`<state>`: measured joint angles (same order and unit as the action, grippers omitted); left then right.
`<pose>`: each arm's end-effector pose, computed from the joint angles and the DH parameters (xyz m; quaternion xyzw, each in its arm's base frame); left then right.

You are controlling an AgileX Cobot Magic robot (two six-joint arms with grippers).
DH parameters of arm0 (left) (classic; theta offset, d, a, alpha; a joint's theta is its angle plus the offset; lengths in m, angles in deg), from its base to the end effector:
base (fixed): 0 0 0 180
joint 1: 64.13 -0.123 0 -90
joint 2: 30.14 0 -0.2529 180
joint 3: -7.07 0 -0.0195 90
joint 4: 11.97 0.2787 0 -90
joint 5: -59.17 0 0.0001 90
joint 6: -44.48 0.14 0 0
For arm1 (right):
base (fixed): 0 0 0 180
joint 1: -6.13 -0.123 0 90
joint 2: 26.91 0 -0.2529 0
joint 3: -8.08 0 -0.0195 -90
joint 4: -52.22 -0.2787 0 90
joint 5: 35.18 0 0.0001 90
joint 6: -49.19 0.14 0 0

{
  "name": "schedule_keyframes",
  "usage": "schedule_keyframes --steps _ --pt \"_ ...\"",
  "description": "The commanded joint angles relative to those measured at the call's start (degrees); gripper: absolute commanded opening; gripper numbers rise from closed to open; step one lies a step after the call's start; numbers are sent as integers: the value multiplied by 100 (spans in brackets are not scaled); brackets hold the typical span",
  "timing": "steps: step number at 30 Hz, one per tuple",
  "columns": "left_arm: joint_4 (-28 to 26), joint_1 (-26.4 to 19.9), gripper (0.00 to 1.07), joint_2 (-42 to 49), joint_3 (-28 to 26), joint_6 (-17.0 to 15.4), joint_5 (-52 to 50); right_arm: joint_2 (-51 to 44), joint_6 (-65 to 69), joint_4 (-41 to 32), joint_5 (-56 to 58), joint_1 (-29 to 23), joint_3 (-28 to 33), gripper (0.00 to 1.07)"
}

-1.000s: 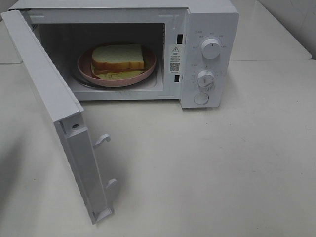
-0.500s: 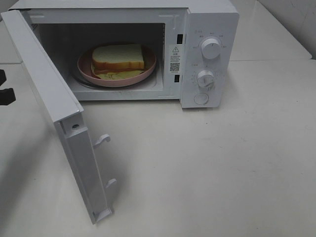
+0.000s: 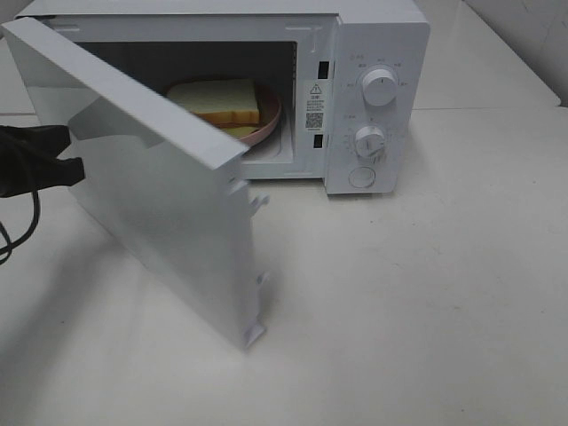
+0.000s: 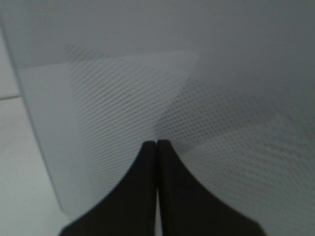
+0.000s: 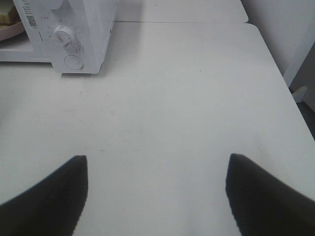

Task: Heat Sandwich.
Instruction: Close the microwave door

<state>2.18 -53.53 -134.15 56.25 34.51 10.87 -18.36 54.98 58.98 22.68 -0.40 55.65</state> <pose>0.3263 -0.0871 0.0909 0.1253 0.7861 -0.1306 0.5911 0.0988 -0.0027 0.2758 -0.0045 0.8371 -0.0003 0.5470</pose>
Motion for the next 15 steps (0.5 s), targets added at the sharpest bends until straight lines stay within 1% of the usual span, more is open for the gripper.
schedule_keyframes --steps 1,3,4,7,10,12,15 --pt "120 229 0 -103 -212 -29 -109 -149 -6 11 -69 46 6 75" --pt "115 292 0 -138 -264 -29 -97 -149 -6 11 -69 46 6 75" --pt "103 413 0 -241 -378 -29 -63 -149 -6 11 -69 46 6 75" --pt "74 584 0 -401 -584 -29 -40 -149 -6 11 -69 46 6 75" --pt "57 659 0 -470 -676 -34 -11 -149 -6 11 -69 46 6 75" --pt "-97 779 0 -533 -842 -34 109 -149 -6 11 -69 46 6 75" --pt "-189 865 0 -579 -963 -34 109 -149 -6 11 -69 46 6 75"
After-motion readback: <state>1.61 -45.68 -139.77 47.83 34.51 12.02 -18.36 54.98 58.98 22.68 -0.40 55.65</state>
